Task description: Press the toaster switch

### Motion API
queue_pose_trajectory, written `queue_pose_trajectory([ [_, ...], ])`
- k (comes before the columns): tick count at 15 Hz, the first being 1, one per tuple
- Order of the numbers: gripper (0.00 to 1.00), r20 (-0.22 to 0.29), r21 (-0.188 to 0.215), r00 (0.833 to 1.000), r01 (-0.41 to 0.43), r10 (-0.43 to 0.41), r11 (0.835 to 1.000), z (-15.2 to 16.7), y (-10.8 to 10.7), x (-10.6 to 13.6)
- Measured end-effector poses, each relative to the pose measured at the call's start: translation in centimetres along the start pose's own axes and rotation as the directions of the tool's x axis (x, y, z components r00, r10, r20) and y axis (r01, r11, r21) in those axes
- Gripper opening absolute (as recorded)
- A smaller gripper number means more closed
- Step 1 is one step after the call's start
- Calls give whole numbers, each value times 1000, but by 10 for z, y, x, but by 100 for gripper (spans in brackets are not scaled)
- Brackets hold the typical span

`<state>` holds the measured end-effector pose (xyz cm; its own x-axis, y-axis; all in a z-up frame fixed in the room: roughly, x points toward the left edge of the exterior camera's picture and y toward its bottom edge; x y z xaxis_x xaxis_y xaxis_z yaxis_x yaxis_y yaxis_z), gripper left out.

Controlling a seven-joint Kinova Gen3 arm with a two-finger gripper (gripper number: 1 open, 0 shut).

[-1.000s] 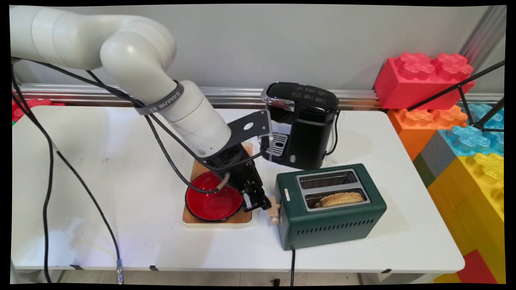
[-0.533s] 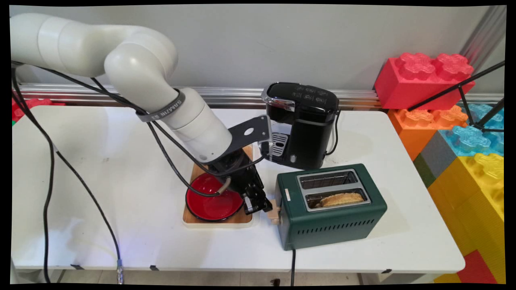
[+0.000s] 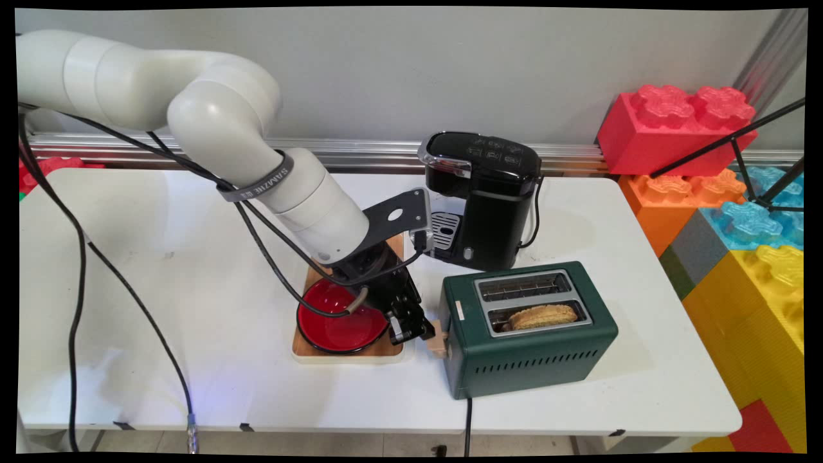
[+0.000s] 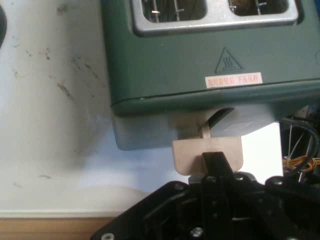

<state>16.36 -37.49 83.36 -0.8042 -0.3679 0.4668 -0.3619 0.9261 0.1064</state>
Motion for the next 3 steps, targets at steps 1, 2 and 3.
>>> queue_pose_trajectory([
  [1, 0, -1, 0, 1000, -1, 1, 1000, 0, 0, -1],
  [2, 0, -1, 0, 1000, -2, 2, 1000, 0, -1, -2],
  [3, 0, 1, 0, 1000, -4, 4, 1000, 0, -1, -3],
])
